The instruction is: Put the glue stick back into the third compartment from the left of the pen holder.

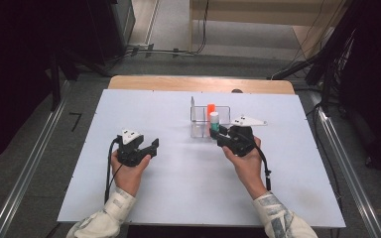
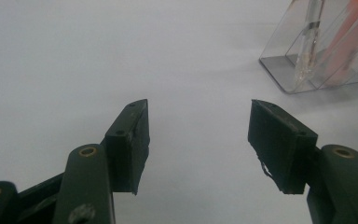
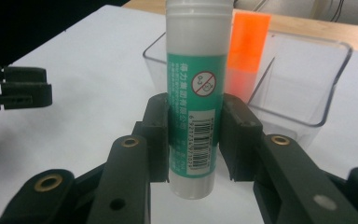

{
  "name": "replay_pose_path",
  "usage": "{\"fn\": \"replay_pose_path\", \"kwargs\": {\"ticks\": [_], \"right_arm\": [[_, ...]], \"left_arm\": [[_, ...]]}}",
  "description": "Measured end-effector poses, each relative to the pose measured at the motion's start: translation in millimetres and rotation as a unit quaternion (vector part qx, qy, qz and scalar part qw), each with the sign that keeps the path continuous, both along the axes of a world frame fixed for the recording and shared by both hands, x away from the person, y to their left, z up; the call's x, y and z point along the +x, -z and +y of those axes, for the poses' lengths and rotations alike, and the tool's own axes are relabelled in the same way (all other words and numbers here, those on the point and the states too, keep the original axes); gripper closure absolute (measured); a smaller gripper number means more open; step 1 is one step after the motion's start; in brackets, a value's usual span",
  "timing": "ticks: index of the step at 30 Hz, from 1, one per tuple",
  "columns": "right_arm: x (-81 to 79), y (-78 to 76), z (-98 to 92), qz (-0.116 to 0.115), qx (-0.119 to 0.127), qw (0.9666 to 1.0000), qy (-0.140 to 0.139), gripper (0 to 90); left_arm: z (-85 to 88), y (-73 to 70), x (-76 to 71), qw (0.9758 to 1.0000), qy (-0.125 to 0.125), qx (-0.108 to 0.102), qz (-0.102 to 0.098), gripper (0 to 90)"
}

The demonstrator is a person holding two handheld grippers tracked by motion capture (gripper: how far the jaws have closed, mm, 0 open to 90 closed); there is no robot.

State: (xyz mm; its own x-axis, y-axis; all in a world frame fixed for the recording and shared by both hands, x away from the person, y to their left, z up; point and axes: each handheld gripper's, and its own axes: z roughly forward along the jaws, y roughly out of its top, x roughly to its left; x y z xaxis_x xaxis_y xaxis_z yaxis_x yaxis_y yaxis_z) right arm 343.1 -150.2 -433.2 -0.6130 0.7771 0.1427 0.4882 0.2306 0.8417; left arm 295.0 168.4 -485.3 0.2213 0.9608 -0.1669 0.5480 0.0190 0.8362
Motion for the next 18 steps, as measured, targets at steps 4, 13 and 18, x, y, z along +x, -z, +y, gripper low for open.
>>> {"fn": "replay_pose_path", "kwargs": {"ticks": [4,13,18], "right_arm": [[6.5,-5.8,-4.1,-0.010,0.005,0.9999,0.011,64.2],[21.3,-8.2,-11.5,-0.013,0.011,0.9995,0.028,64.2],[27.3,-6.5,-13.6,-0.010,0.021,0.9991,0.037,64.1]], "left_arm": [[0.2,0.0,-0.2,1.0000,0.001,-0.001,0.000,39.2],[-0.2,0.1,0.0,1.0000,0.002,-0.003,0.000,39.2],[-0.4,0.1,-0.2,1.0000,0.004,-0.004,0.000,39.2]]}}
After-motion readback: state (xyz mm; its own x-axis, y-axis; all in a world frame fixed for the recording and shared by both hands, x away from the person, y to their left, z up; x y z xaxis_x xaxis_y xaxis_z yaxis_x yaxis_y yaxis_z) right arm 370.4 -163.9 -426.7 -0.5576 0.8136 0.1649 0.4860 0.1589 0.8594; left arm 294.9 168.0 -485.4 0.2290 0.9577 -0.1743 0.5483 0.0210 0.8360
